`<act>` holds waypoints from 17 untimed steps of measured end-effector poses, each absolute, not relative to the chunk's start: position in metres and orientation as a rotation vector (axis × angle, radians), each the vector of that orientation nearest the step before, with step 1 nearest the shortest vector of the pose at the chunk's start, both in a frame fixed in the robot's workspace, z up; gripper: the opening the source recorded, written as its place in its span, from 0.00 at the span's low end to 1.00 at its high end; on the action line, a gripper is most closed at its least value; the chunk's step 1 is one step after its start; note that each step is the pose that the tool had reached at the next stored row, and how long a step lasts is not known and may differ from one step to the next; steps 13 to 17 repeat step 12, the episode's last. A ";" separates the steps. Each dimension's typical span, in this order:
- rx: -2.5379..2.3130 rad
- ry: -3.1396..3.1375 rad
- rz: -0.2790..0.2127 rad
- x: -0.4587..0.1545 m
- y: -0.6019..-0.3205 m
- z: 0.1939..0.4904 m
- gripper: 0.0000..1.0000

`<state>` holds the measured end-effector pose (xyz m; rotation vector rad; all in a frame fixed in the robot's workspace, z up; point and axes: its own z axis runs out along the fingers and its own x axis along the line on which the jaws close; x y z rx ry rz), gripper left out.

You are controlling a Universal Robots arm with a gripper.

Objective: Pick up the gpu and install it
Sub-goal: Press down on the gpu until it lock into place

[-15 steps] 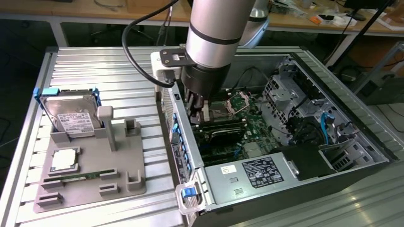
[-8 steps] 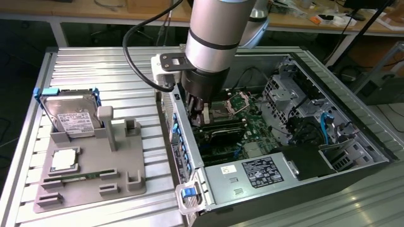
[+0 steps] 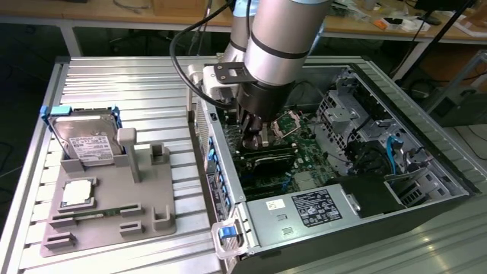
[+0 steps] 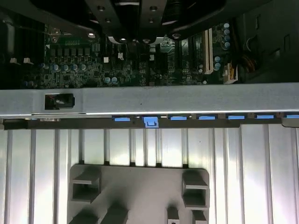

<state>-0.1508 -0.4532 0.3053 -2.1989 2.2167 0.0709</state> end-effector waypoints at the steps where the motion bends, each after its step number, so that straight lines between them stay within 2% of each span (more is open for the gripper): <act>1: -2.200 2.218 0.072 -0.150 -0.453 0.305 0.11; 17: -2.203 2.222 0.082 -0.146 -0.453 0.305 0.11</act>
